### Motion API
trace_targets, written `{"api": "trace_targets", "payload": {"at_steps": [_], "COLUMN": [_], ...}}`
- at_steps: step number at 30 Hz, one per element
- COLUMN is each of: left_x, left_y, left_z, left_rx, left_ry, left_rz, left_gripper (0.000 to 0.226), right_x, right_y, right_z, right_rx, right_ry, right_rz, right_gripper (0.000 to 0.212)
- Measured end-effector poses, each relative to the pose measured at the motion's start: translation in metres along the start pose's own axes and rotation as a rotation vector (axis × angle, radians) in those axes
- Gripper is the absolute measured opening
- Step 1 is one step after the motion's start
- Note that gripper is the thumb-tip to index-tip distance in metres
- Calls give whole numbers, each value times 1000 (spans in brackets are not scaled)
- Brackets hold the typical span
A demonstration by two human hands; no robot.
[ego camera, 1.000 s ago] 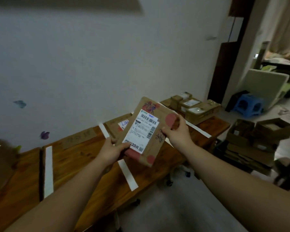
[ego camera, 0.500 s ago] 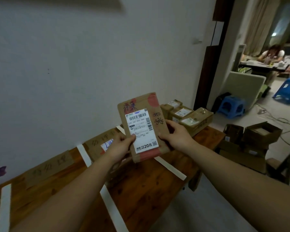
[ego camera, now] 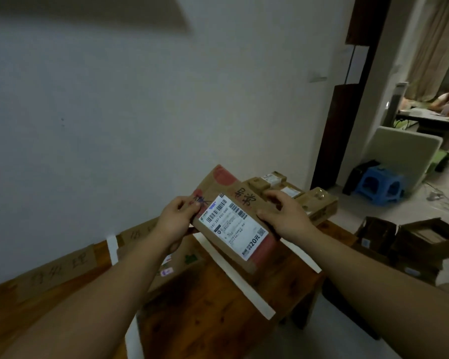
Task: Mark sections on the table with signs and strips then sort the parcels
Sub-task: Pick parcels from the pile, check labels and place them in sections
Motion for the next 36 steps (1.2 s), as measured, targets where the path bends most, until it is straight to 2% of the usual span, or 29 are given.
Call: {"api": "trace_targets", "payload": {"at_steps": [3,5,7,9,14,18,21,28,36], "left_x": [-45,-81,-118,-151,-211,-257,-288,-342,-379], "left_y": [9,18,25,29,29,15,-3,-13,0], "left_z": [-5,-8,-12,-19,-30,-33,-42,-72,-108], "left_rx": [13,33,65,99,52,67,108,133,263], "left_ry": [94,156,192,147,-215,-297,-301,-400,-422], "left_rz": [110,167,180,145,2,-189,-267,-302,-74], "left_gripper": [11,12,7,7,22,68,77,69,50], "right_x": [30,45,59,83,139,153,161,177,166], "right_y": [-23,-37,-48,-58,-88,-116,-135,-175,-218], "right_z": [30,57,85,110,151,179,199,257,310], "right_rx": [-36,-146,-199,-221,-252,-261,-271,-359,-135], "right_ry": [9,-128,-216,-222,-231,-143,-88,-17,136], "right_rz": [199,148,36,25,103,130,146,97,-212], "right_gripper": [77,81,73,72,70,55,52,59,48]}}
Point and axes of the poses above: each hand's wrist, its own y-axis away from the middle knuckle, its own x-axis out of the back of the hand, z = x × y, the point moved 6 cm from there along -y, towards the middle knuckle, and after that the axes turned 13 degrees about z, right-handed, at the moved point
